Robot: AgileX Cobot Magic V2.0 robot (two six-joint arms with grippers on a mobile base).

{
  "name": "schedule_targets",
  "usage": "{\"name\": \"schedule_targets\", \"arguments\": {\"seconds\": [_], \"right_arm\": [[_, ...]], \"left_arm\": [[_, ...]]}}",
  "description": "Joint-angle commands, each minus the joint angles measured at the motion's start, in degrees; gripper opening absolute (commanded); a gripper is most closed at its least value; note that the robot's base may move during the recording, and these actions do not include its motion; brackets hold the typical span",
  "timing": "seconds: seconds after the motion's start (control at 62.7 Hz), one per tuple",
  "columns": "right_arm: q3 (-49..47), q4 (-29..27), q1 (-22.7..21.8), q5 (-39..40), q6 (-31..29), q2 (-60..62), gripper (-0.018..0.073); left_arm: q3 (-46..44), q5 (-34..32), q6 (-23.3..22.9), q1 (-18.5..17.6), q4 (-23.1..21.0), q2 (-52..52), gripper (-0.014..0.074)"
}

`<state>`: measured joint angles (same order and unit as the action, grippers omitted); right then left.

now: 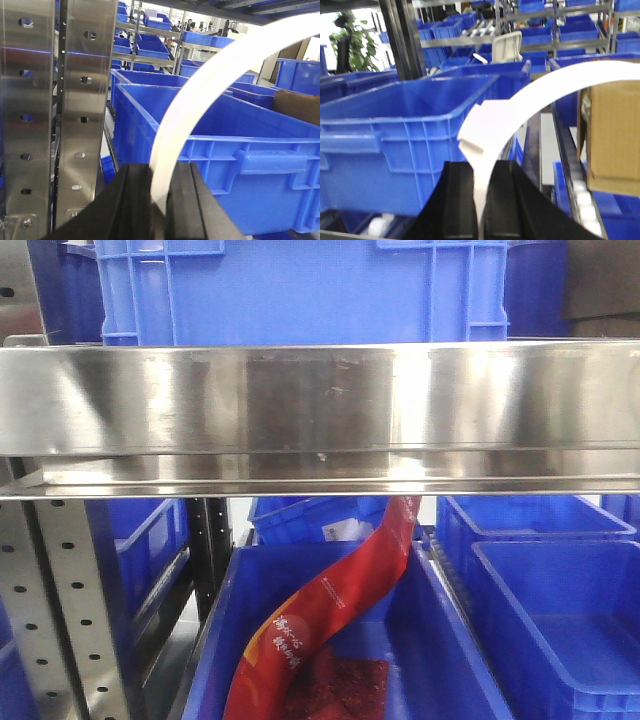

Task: Grab PVC pipe and place in blue bin
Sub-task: 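Position both grippers with the bracket above an open blue bin, then open both grippers to drop the bracket into the blue bin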

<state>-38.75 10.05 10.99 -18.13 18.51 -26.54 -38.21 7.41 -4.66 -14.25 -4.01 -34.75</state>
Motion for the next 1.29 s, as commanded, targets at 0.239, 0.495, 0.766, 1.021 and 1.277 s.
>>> {"name": "schedule_targets", "arguments": {"seconds": [0.239, 0.495, 0.766, 1.021, 1.277], "right_arm": [[0.1, 1.8, 0.2, 4.7, -0.1, -2.0, -0.0169], [-4.9, 2.3, 3.0, 10.7, -2.9, -13.4, -0.0169], [-24.0, -0.3, 11.5, 10.5, -4.4, -35.7, -0.0169], [-42.8, -5.1, 12.4, 5.6, -4.4, -53.4, -0.0169], [-55.3, -6.8, 13.1, 4.4, -4.4, -65.4, -0.0169]], "left_arm": [[-0.2, -4.0, -0.1, -0.3, -0.1, 0.2, -0.0111], [-5.5, -3.1, -0.1, -1.1, -0.3, -3.5, -0.0111], [-26.1, 1.1, 0.2, -8.9, 7.3, -23.0, -0.0111], [-47.5, 0.9, 0.2, -9.4, 7.3, -45.1, -0.0111], [-61.2, 2.2, 0.2, -9.4, 5.6, -59.7, -0.0111]]}}
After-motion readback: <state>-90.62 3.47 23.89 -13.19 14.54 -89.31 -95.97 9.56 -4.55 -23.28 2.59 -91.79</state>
